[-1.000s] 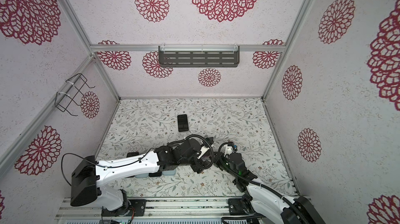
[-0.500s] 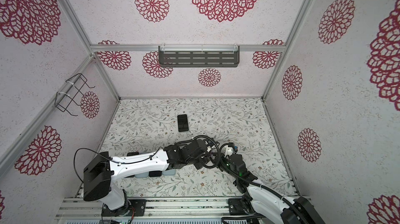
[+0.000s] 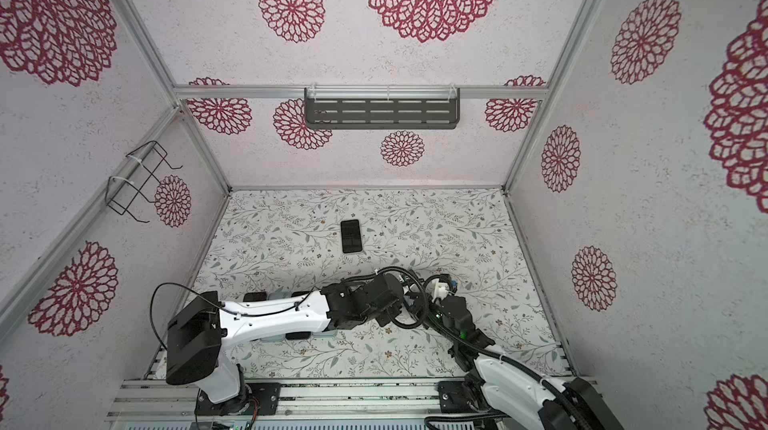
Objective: Take the phone out of the phone case
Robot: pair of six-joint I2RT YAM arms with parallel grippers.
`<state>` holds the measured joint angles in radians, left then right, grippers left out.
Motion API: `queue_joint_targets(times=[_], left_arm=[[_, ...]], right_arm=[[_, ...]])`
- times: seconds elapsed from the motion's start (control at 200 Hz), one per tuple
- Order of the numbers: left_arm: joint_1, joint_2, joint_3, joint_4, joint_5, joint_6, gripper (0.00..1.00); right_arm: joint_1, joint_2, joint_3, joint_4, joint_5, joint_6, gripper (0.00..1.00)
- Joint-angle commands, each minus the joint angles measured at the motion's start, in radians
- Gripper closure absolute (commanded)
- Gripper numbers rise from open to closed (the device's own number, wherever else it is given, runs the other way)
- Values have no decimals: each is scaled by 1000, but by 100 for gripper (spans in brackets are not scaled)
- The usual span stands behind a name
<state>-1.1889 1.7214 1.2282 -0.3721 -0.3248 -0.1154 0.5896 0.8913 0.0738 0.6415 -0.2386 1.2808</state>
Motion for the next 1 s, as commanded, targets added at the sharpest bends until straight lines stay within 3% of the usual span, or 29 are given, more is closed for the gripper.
queue_joint_targets(times=[0.0,0.23,0.465,0.836,0.996], left_arm=[[-20,23,19,51,9,8,87],[-31,42,17,68,3,-20,100],[-32,-3,11,56,-106,-76,100],[-104,-176,-25,-216,-369,-204,100],[-113,-199,-49,-339,-398,-277,100]], right_arm=[[3,-39,18,114,-16,7,100],[3,-50,11,113,-16,14,100],[3,-77,0,53,-10,12,100],[1,-125,-9,-149,42,-31,100],[1,-114,-12,-143,32,-33,100]])
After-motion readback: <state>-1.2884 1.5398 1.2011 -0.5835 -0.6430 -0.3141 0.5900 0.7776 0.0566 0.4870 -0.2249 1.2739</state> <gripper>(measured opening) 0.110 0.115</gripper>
